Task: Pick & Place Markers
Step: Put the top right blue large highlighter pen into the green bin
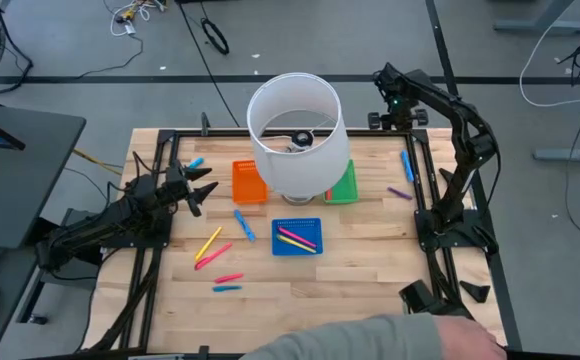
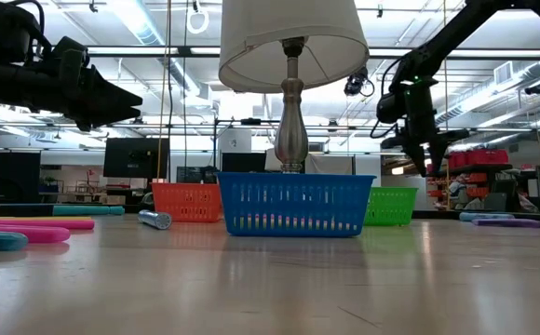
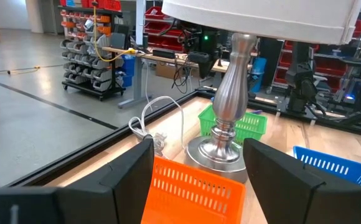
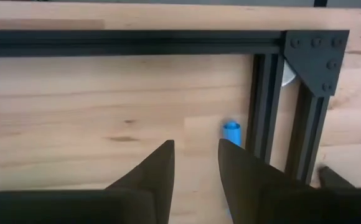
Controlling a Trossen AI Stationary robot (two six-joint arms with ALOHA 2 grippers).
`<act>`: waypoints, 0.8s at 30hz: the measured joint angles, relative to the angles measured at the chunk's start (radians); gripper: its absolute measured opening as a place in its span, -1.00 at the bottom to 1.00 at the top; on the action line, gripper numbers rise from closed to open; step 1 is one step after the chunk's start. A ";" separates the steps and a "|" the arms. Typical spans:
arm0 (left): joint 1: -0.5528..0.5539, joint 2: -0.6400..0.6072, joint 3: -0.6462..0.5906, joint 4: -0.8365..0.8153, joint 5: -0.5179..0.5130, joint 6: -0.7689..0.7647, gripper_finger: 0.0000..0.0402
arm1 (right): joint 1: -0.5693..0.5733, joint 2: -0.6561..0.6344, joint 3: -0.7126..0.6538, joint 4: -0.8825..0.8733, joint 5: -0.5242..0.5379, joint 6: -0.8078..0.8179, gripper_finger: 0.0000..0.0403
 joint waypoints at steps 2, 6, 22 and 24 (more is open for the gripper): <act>0.000 0.000 0.000 0.000 0.000 0.000 0.26 | 0.001 0.000 0.000 -0.012 -0.001 0.009 -0.38; 0.000 0.000 0.000 0.000 0.000 0.000 0.26 | 0.004 0.000 -0.005 -0.004 -0.001 0.010 -0.38; 0.000 0.000 0.000 0.000 0.000 0.000 0.26 | -0.020 0.001 -0.198 0.211 0.051 -0.072 -0.38; 0.000 0.000 0.000 0.000 0.000 0.000 0.26 | -0.025 0.001 -0.195 0.221 0.052 -0.067 -0.38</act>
